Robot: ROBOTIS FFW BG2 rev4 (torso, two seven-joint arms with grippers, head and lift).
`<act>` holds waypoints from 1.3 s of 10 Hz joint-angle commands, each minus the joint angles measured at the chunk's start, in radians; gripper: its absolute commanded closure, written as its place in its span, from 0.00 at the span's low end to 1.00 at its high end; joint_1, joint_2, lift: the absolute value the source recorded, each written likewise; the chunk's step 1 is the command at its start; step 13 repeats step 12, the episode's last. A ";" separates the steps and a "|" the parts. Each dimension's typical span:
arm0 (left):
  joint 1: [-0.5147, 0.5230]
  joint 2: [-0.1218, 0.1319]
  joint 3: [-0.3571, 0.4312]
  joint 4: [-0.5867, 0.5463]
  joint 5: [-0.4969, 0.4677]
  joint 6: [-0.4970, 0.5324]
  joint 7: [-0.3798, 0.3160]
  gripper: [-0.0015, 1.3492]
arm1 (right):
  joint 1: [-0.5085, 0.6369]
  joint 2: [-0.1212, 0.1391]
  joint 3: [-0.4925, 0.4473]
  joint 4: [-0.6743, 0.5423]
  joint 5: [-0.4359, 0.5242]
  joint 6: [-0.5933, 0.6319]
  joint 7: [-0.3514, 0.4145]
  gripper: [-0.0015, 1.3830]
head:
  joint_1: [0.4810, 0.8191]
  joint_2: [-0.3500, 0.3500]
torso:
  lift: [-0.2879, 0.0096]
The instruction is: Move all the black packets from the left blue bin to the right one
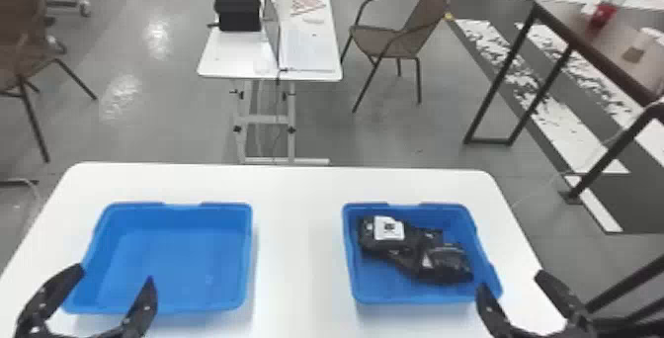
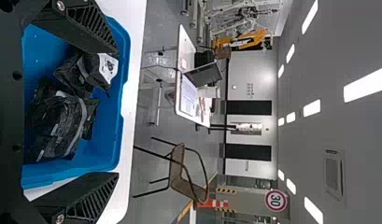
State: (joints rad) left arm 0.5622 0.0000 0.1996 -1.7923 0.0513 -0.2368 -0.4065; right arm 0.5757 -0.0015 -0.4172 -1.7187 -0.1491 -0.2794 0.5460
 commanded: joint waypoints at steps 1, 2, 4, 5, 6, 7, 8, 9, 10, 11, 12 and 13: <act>0.001 -0.003 0.000 0.004 0.005 -0.001 0.000 0.07 | 0.001 0.002 0.000 -0.002 -0.004 0.005 0.000 0.05 | 0.63 0.28 | 0.97; 0.001 -0.003 0.000 0.004 0.002 -0.002 0.000 0.07 | 0.003 0.002 0.000 -0.004 -0.004 0.005 0.000 0.05 | 0.63 0.28 | 0.97; -0.001 -0.003 -0.002 0.004 0.004 -0.001 0.000 0.07 | 0.003 0.002 0.000 -0.002 -0.004 0.005 0.000 0.05 | 0.63 0.28 | 0.97; -0.002 -0.003 -0.003 0.004 0.007 0.002 0.000 0.07 | 0.001 0.002 0.000 -0.002 -0.004 0.006 0.000 0.05 | 0.63 0.28 | 0.97; -0.002 -0.003 -0.003 0.004 0.007 0.002 0.000 0.07 | 0.001 0.002 0.000 0.001 -0.004 0.008 0.000 0.05 | 0.63 0.28 | 0.97; -0.004 -0.003 -0.003 0.004 0.009 0.004 0.000 0.07 | 0.000 0.002 0.000 -0.001 -0.004 0.009 0.000 0.05 | 0.63 0.28 | 0.97; -0.002 -0.003 -0.003 0.005 0.010 0.004 0.000 0.07 | 0.001 0.002 0.000 -0.001 -0.006 0.009 0.000 0.05 | 0.63 0.28 | 0.97; -0.002 -0.003 -0.003 0.005 0.012 0.004 0.000 0.07 | 0.001 0.002 0.000 -0.001 -0.007 0.009 0.000 0.05 | 0.63 0.28 | 0.97; -0.005 -0.003 -0.005 0.010 0.018 0.007 0.000 0.07 | 0.001 0.002 0.000 -0.001 -0.010 0.011 0.000 0.05 | 0.63 0.28 | 0.97; -0.008 -0.003 -0.008 0.011 0.018 0.005 0.000 0.07 | 0.001 0.002 0.000 -0.001 -0.012 0.014 0.000 0.06 | 0.63 0.28 | 0.97; -0.007 -0.003 -0.008 0.011 0.019 0.007 0.000 0.07 | 0.001 0.002 0.000 -0.001 -0.014 0.014 0.000 0.06 | 0.63 0.28 | 0.97; -0.007 -0.003 -0.008 0.011 0.019 0.007 0.000 0.07 | 0.001 0.002 0.000 -0.001 -0.014 0.014 0.000 0.06 | 0.63 0.28 | 0.97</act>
